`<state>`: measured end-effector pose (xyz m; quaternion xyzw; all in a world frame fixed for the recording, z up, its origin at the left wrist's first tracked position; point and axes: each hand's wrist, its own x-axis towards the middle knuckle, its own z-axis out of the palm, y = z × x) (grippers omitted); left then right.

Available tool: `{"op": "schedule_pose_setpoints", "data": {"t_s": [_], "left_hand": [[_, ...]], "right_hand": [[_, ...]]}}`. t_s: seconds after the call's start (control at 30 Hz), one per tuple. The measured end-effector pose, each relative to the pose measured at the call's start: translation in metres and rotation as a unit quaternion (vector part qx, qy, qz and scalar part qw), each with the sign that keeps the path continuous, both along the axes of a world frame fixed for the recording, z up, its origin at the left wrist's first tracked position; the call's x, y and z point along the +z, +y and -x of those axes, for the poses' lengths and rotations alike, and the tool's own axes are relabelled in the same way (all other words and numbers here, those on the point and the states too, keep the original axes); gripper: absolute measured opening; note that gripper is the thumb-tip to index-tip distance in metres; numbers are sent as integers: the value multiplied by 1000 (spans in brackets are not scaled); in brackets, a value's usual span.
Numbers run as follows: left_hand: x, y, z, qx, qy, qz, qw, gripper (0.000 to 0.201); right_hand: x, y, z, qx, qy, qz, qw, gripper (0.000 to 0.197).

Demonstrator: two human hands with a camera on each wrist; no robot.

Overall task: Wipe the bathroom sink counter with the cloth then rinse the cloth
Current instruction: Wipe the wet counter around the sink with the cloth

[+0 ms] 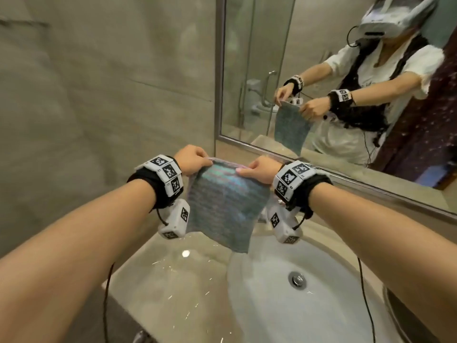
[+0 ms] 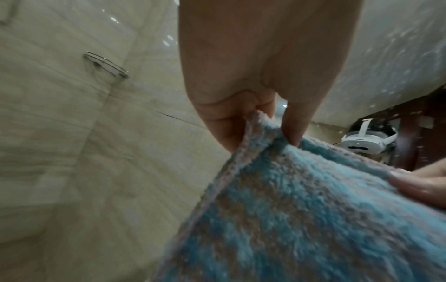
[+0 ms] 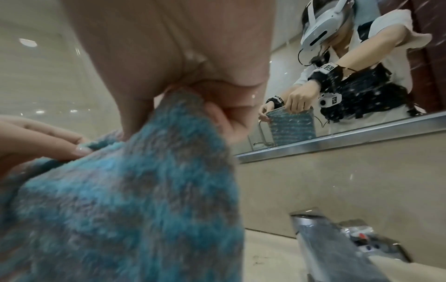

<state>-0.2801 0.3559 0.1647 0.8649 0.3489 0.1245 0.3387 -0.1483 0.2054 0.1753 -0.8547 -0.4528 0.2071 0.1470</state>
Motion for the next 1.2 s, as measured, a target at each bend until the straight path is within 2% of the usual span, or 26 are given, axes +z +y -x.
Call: {"op": "schedule_pose_setpoints", "data": {"t_s": [0.07, 0.2, 0.3, 0.4, 0.57, 0.7, 0.73, 0.8, 0.87, 0.93, 0.97, 1.03, 1.1, 1.2], "left_hand": [[-7, 15, 6, 12, -27, 5, 1000, 24], [-16, 34, 14, 40, -72, 17, 996, 7], [-27, 37, 22, 54, -69, 28, 996, 12], [-48, 33, 36, 49, -14, 53, 997, 27], [-99, 15, 67, 14, 124, 84, 989, 27], [-137, 6, 83, 26, 174, 139, 975, 24], [-144, 4, 83, 39, 165, 137, 976, 20], [-156, 2, 78, 83, 96, 125, 984, 9], [-167, 1, 71, 151, 14, 110, 982, 26], [-177, -2, 63, 178, 0, 89, 980, 39], [-183, -5, 59, 161, 11, 89, 983, 41], [-195, -12, 50, 69, 78, 85, 991, 40], [-206, -23, 43, -36, 189, 55, 980, 43], [-230, -30, 34, -126, 260, 47, 956, 47]], "right_hand": [[-7, 17, 2, -19, 17, -35, 999, 44], [-19, 40, 3, -54, 54, -104, 992, 47], [-32, 47, 8, -63, 47, -123, 989, 52], [-55, 45, 16, -48, 48, -76, 995, 54], [-109, 32, 31, 8, 61, 55, 997, 49], [-138, 25, 41, 53, 92, 151, 983, 59], [-144, 26, 41, 42, 107, 145, 983, 58], [-156, 28, 39, -2, 109, 89, 990, 43], [-168, 30, 34, -57, 77, 13, 995, 32], [-179, 26, 30, -77, 31, -9, 997, 45], [-183, 23, 30, -74, 11, -4, 997, 52], [-194, 17, 30, -48, -15, 25, 998, 53], [-211, 14, 32, 9, -20, 100, 995, 54], [-240, 10, 35, 85, -23, 204, 975, 60]]}}
